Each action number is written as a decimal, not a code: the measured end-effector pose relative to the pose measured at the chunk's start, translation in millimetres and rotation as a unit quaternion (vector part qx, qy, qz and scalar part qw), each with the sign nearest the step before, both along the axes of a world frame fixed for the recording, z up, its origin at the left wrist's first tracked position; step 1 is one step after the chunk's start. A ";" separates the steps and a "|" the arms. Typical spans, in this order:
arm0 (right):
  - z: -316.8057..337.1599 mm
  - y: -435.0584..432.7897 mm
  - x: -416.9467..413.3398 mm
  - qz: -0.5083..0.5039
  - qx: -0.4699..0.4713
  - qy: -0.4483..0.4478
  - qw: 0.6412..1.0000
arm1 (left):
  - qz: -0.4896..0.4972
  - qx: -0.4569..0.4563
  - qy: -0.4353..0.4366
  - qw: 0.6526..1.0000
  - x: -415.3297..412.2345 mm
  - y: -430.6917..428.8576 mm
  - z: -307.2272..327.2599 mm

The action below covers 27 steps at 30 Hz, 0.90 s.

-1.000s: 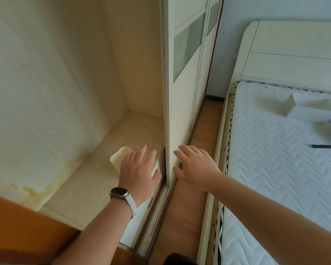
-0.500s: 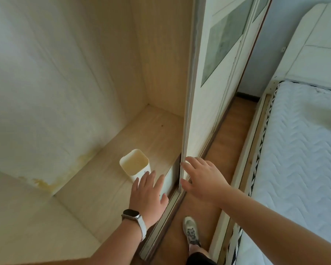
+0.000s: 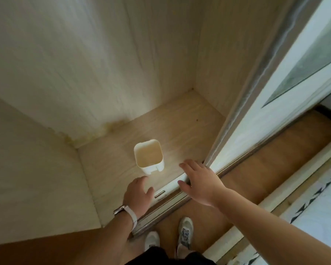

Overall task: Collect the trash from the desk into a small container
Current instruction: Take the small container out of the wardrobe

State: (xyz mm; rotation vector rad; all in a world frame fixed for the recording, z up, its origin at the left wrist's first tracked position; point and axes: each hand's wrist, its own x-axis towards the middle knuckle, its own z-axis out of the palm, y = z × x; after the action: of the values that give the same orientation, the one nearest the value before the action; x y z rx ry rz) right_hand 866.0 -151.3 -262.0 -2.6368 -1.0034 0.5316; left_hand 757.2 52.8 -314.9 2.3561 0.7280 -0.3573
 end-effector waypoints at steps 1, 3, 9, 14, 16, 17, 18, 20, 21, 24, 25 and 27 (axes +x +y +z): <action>-5.4 5.5 3.1 0.012 -0.002 0.009 1.000 | 0.028 -0.021 0.004 0.999 1.8 -0.3 -5.7; -16.2 16.4 7.5 0.027 -0.003 0.030 0.999 | 0.083 -0.066 0.009 0.994 7.7 -1.2 -16.6; -56.4 51.8 27.9 -0.001 0.035 0.099 0.994 | 0.306 -0.223 -0.011 0.926 35.3 -3.8 -56.7; -108.0 93.2 50.6 -0.094 0.083 0.152 0.980 | 0.406 -0.296 -0.063 0.862 57.8 0.2 -101.9; -130.3 110.1 62.9 -0.138 0.105 0.159 0.972 | 0.427 -0.320 -0.081 0.842 64.8 2.9 -119.7; -140.6 118.5 70.6 -0.161 0.117 0.159 0.967 | 0.430 -0.331 -0.090 0.835 68.2 4.0 -128.1; -149.8 126.2 78.6 -0.189 0.129 0.163 0.960 | 0.432 -0.342 -0.097 0.829 71.2 4.4 -136.0; -165.4 139.4 93.3 -0.237 0.158 0.172 0.943 | 0.431 -0.360 -0.107 0.820 76.3 4.3 -148.9; -172.1 145.0 99.5 -0.251 0.173 0.178 0.936 | 0.432 -0.365 -0.112 0.817 78.3 4.0 -153.9; -188.6 161.8 113.6 -0.270 0.203 0.190 0.922 | 0.448 -0.372 -0.118 0.804 84.9 3.1 -167.2; -193.1 167.6 117.2 -0.269 0.206 0.194 0.920 | 0.458 -0.375 -0.121 0.797 87.5 3.3 -170.9; -200.3 178.8 124.0 -0.267 0.209 0.199 0.919 | 0.481 -0.384 -0.126 0.778 93.6 4.7 -176.8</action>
State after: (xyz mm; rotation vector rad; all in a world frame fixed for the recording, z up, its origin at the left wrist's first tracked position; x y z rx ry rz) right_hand 990.0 27.5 -462.3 -2.1546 -0.2164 0.6026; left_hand 850.8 57.5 -491.7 1.0243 1.2388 0.1215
